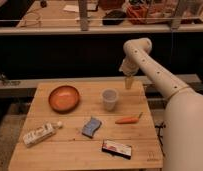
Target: Move the arm in a circular motion
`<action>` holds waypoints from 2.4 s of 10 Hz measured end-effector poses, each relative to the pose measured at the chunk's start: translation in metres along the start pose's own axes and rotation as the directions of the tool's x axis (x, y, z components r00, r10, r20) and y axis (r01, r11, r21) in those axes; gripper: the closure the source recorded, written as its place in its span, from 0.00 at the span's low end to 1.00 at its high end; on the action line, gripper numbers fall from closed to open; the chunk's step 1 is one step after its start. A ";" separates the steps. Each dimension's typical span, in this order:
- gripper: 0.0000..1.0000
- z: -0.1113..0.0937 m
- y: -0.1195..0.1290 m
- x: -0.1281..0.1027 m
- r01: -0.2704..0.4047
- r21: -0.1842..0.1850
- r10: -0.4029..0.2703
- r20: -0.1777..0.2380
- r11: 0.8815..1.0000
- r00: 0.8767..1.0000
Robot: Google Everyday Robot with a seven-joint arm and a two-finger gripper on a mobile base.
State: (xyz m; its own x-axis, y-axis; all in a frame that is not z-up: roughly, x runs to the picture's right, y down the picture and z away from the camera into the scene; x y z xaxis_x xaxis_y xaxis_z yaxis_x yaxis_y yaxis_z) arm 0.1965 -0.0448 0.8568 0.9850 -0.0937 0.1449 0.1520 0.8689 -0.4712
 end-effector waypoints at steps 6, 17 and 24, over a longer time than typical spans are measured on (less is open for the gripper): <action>0.20 -0.027 0.126 0.006 -0.008 -0.030 0.007 -0.037 1.000 0.999; 0.20 -0.021 0.164 -0.258 0.294 -0.054 -0.285 0.138 0.954 0.949; 0.20 0.028 0.037 -0.322 0.406 -0.004 -0.396 0.202 0.914 0.895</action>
State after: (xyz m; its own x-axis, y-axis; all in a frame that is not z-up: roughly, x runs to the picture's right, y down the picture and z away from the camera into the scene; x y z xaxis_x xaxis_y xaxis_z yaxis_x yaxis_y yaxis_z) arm -0.1175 0.0305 0.8169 0.8053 -0.3299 0.4926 0.5388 0.7540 -0.3758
